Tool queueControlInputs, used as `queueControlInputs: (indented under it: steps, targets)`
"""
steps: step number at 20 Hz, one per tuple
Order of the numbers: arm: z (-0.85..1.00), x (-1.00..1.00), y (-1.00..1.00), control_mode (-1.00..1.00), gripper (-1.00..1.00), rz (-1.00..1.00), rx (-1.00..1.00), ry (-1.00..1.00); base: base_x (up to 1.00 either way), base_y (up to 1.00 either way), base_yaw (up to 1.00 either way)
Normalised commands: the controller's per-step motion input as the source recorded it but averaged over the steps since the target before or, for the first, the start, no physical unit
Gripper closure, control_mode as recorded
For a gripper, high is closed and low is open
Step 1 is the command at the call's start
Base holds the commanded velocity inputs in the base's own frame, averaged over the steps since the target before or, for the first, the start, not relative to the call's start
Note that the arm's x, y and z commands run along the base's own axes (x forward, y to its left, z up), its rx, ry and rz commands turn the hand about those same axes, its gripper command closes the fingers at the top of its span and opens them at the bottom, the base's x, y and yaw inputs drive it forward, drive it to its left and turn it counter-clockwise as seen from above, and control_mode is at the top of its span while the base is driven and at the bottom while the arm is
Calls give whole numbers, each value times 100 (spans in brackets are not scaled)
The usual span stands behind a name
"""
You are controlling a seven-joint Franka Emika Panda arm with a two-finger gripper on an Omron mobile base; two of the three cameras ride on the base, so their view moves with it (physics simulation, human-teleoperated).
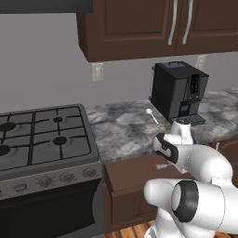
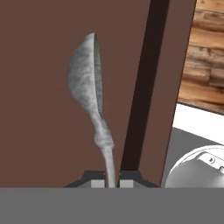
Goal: Organize the utensils by type. Pick up the wooden spoons from the counter and place them in the open cabinet. Then pick up the metallic utensils from the counter and place them in the open drawer.
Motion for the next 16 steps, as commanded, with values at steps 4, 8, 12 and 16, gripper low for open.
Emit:
queueControlInputs:
  steps: [4,8,12,16]
  targets:
    - [-34,-1,1,-100,100,-4,0,0,0,0,0]
    - [-21,0,2,-100,100,-3,0,0,0,0,0]
    - [-45,0,10,-100,100,-4,0,0,0,0,0]
    - [-42,0,16,-100,100,-5,0,0,0,0,0]
